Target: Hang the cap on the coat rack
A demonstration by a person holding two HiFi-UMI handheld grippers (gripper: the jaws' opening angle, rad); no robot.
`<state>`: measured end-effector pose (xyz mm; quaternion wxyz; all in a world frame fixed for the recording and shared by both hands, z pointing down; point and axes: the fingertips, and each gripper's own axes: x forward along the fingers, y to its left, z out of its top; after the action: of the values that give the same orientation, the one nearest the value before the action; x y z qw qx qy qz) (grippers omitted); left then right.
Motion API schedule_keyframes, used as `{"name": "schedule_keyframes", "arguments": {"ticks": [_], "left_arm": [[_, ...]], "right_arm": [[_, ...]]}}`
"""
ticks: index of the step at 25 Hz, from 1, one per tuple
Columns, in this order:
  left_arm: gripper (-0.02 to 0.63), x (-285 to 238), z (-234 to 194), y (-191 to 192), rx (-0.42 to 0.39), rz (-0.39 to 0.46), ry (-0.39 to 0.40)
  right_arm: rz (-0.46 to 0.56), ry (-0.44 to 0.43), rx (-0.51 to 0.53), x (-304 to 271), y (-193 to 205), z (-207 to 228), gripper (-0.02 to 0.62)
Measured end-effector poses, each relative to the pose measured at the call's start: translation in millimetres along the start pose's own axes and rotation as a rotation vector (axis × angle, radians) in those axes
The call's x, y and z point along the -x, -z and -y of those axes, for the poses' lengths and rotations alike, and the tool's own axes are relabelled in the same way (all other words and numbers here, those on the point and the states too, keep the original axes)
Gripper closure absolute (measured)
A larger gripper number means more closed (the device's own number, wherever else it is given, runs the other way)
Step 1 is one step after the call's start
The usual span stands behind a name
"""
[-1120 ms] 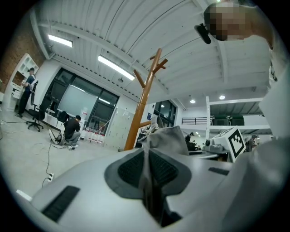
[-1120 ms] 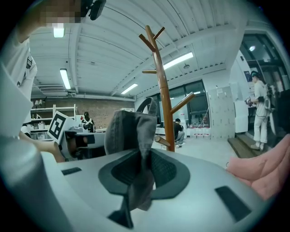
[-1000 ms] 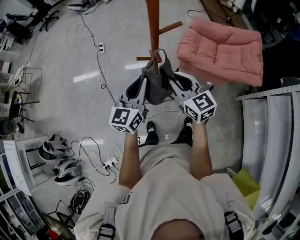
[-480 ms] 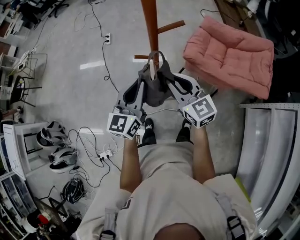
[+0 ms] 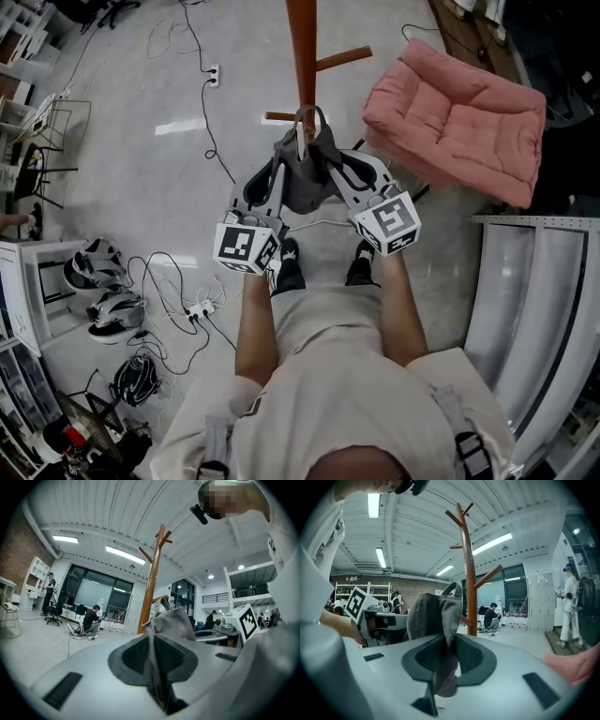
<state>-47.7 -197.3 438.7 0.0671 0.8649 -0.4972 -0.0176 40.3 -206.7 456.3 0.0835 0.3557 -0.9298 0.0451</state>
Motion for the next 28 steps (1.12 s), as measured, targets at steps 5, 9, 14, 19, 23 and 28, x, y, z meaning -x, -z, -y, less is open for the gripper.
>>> {"name": "schedule_keyframes", "arguments": {"ticks": [5, 9, 14, 19, 23, 28], "left_arm": [[0.566, -5.3, -1.4, 6.3, 0.006, -0.013, -0.008], [0.566, -7.7, -1.4, 13.8, 0.020, -0.025, -0.012], [0.566, -11.6, -0.3, 18.4, 0.029, -0.029, -0.017], [0.566, -13.6, -1.7, 22.1, 0.042, -0.035, -0.016], [0.566, -12.0, -1.7, 27.6, 0.071, -0.050, -0.015], [0.566, -18.5, -5.2, 28.6, 0.089, -0.052, -0.017]], "right_arm": [[-0.013, 0.013, -0.005, -3.2, 5.9, 5.1, 0.534], [-0.024, 0.018, -0.015, -5.3, 13.9, 6.9, 0.534], [-0.026, 0.018, -0.030, -6.4, 19.7, 9.6, 0.534], [-0.034, 0.023, -0.039, -11.1, 23.0, 10.4, 0.534], [-0.051, 0.026, -0.054, -14.1, 28.9, 9.7, 0.534], [-0.054, 0.027, -0.062, -19.7, 29.7, 15.9, 0.534]]}}
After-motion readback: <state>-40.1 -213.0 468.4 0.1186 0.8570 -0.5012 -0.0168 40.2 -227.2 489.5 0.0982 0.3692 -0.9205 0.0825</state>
